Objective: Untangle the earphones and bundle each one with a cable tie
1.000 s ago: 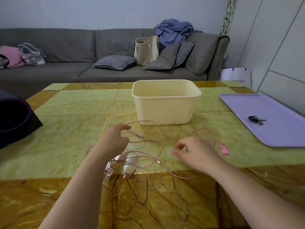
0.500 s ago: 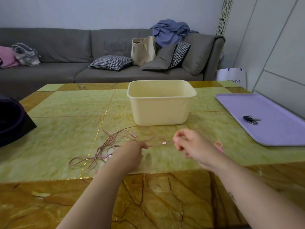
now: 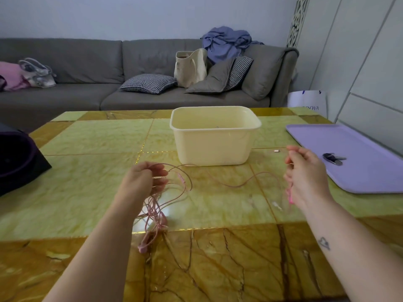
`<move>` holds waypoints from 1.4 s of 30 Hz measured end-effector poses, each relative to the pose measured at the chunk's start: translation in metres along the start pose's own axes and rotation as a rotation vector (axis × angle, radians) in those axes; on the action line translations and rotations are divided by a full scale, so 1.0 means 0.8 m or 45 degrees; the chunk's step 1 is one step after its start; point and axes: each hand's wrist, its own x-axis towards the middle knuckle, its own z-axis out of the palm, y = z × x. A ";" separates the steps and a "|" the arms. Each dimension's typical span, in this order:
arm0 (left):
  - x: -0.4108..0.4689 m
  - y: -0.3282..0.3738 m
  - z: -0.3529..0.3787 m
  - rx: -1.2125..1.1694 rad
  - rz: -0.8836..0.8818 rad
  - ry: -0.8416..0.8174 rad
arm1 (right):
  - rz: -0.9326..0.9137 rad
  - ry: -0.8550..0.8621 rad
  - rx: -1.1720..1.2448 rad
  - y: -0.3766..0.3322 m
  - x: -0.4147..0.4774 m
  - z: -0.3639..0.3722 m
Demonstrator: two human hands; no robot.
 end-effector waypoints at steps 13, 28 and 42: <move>-0.002 -0.002 0.004 0.545 0.229 -0.046 | -0.274 -0.689 -0.982 -0.019 -0.017 -0.006; -0.010 0.022 -0.026 0.589 0.344 0.057 | -0.527 -1.299 -1.743 0.037 -0.030 0.149; -0.007 0.042 -0.076 0.595 0.403 0.064 | -0.623 -1.299 -1.627 0.061 -0.008 0.216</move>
